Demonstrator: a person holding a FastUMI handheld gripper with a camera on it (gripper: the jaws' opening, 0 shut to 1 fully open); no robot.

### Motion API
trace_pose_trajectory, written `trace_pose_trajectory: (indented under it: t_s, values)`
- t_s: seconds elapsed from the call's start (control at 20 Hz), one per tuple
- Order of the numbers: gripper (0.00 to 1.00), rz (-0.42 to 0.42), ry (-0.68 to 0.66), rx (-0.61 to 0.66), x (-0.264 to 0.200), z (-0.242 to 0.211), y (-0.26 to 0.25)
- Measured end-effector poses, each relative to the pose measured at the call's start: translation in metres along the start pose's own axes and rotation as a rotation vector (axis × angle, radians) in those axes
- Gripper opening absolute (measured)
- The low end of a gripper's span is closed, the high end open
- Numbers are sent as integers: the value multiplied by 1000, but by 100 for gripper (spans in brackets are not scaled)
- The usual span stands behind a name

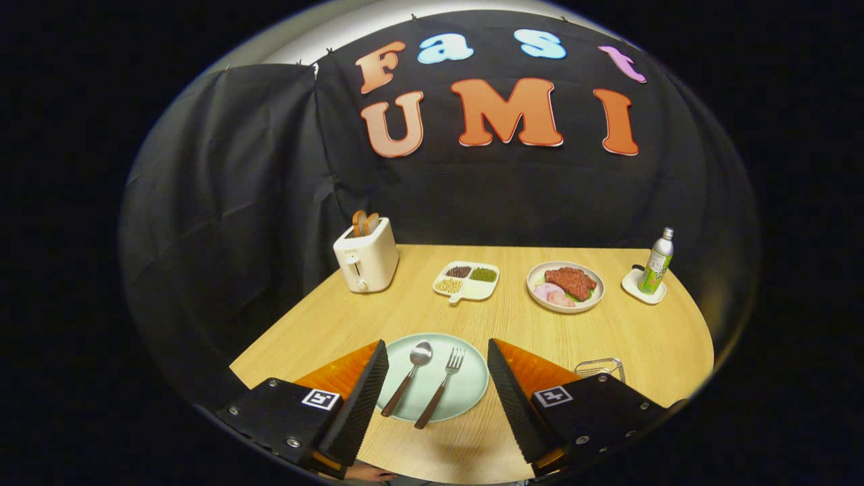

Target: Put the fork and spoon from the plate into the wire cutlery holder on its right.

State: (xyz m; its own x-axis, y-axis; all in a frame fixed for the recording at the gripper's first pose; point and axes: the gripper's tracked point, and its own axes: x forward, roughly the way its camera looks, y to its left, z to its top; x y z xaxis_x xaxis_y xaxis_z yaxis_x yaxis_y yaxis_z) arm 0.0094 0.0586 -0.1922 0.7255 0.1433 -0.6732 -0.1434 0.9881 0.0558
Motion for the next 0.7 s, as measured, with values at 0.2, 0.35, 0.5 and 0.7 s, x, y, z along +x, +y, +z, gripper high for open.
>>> trace_pose_trajectory:
  t_s: [0.2,0.35,0.5,0.7]
  values:
    - [84,40,207,-9,20,-40,15]
    - [81,58,359,3,27,-67,20]
    - [78,46,443,-19,35,-81,20]
    - [74,57,557,-32,44,-98,26]
